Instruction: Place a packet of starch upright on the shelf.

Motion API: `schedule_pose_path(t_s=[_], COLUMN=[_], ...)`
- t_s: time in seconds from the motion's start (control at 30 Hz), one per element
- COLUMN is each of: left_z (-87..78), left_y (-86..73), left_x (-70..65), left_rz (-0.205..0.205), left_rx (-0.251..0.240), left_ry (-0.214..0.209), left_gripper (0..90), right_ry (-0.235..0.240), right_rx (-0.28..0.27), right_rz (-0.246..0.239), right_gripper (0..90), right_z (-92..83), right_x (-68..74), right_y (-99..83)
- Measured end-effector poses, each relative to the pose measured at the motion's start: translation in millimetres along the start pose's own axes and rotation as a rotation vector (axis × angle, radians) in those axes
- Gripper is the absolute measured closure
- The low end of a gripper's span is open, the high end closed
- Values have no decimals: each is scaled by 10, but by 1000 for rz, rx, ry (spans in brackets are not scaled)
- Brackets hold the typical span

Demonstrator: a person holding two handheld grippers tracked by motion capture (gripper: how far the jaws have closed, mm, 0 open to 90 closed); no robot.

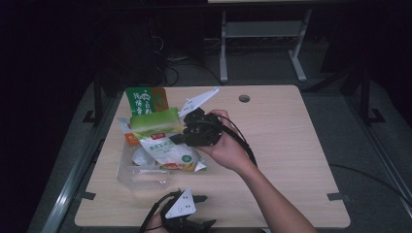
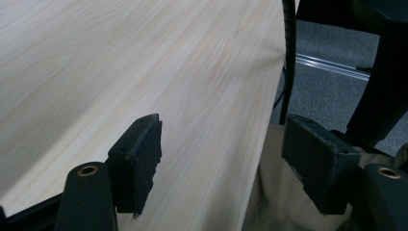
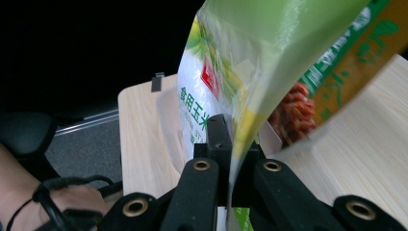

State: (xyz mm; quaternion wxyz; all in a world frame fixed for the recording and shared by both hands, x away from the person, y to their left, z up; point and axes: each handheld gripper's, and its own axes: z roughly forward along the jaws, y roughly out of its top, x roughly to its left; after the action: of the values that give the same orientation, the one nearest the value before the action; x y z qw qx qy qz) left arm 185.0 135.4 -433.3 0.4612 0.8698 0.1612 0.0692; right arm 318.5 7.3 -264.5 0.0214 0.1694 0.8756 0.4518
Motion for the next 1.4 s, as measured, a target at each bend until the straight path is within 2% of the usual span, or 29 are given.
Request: schedule_pose_path(t_s=[0.13, 0.23, 0.3, 0.33, 0.7, 0.73, 0.93, 1.1, 1.13, 1.27, 1.4], left_z=[-4, -26, -30, -34, -52, -54, -61, -56, -58, -59, -61], left_y=[-20, -20, -25, -26, -50, -51, -55, -58, -58, -53, -57], left_x=[18, 29, 25, 34, 13, 12, 15, 2, 0, 4, 1], left_rz=[-18, -6, -18, -5, -18, -17, -24, -20, -17, 6, -7], left_rx=[-11, -7, -16, -17, -12, -11, -16, -13, -7, -5, -9], left_ry=[-11, -9, -8, -8, -5, -3, -1, -9, -12, -14, -12], left_gripper=[291, 290, 289, 289, 281, 281, 280, 279, 279, 280, 279], right_ry=[30, 55, 63, 76, 110, 120, 142, 136, 148, 162, 175], right_rx=[-14, -15, -19, -17, -41, -44, -43, -37, -37, -26, -25], right_rz=[-9, -7, -17, -8, -5, -2, 7, 6, 19, 21, 31], right_gripper=[900, 900, 899, 899, 899, 899, 899, 898, 899, 899, 898], right_z=[140, 251, 326, 358, 694, 769, 957, 1083, 1150, 1264, 1377], right_x=[25, 49, 50, 56, 82, 83, 72, 83, 71, 80, 79], right_y=[63, 104, 123, 134, 209, 217, 214, 195, 177, 145, 87])
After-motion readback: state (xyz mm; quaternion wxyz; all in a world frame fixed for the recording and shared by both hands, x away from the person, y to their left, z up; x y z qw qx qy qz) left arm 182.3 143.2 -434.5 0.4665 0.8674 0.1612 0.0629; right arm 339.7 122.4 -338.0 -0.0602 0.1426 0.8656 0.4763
